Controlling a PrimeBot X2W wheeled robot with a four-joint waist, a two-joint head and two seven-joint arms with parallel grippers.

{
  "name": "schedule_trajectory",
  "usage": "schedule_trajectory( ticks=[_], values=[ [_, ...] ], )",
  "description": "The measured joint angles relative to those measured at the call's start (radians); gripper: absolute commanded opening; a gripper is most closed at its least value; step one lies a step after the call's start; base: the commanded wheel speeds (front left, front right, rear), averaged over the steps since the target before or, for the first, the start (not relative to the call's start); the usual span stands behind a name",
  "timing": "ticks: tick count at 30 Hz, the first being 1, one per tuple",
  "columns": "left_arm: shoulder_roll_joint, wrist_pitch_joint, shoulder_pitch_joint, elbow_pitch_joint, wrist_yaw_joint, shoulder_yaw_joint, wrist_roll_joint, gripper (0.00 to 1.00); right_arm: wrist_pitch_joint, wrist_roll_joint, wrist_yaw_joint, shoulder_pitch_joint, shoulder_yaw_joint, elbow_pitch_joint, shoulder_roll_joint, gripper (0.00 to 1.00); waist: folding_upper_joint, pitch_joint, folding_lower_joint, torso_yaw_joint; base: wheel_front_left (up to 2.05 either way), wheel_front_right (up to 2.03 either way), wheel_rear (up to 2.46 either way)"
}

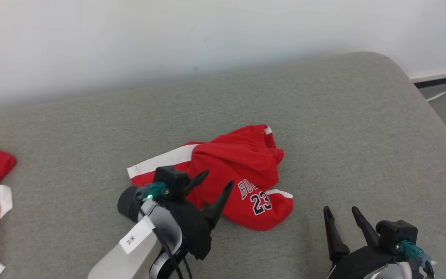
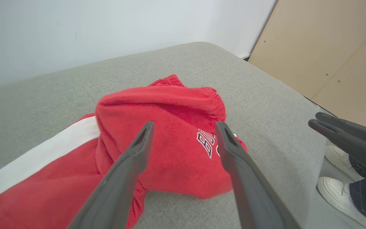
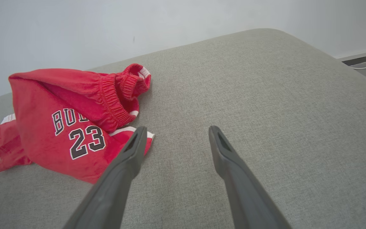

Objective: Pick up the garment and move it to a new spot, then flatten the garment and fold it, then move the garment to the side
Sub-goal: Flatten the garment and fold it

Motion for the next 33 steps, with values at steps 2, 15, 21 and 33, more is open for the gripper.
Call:
schedule_trajectory(
  ticks=[2, 15, 21, 33],
  values=[
    [-0.007, 0.021, -0.033, -0.004, -0.009, -0.026, 0.019, 1.00, 0.000, 0.005, 0.000, -0.004, 0.010, 0.006, 0.000, 1.00, 0.0000, 0.006, 0.0000, -0.021, 0.00, 0.00, 0.00],
    [-0.030, 0.166, -0.222, 0.089, -0.035, -0.141, 0.145, 1.00, -0.025, 0.054, 0.000, -0.019, 0.046, 0.021, 0.000, 1.00, 0.0000, 0.052, 0.0000, -0.165, 0.00, 0.00, 0.00],
    [-0.024, 0.201, -0.275, 0.132, -0.040, -0.159, 0.189, 1.00, -0.045, 0.086, 0.000, -0.022, 0.050, 0.027, 0.000, 1.00, 0.0000, 0.090, 0.0001, -0.212, 0.00, 0.00, 0.00],
    [0.007, 0.236, -0.321, 0.242, -0.033, -0.189, 0.248, 1.00, -0.096, 0.127, 0.000, -0.062, 0.065, 0.051, 0.000, 1.00, 0.0000, 0.163, 0.0001, -0.240, 0.00, 0.00, 0.00]
  ],
)
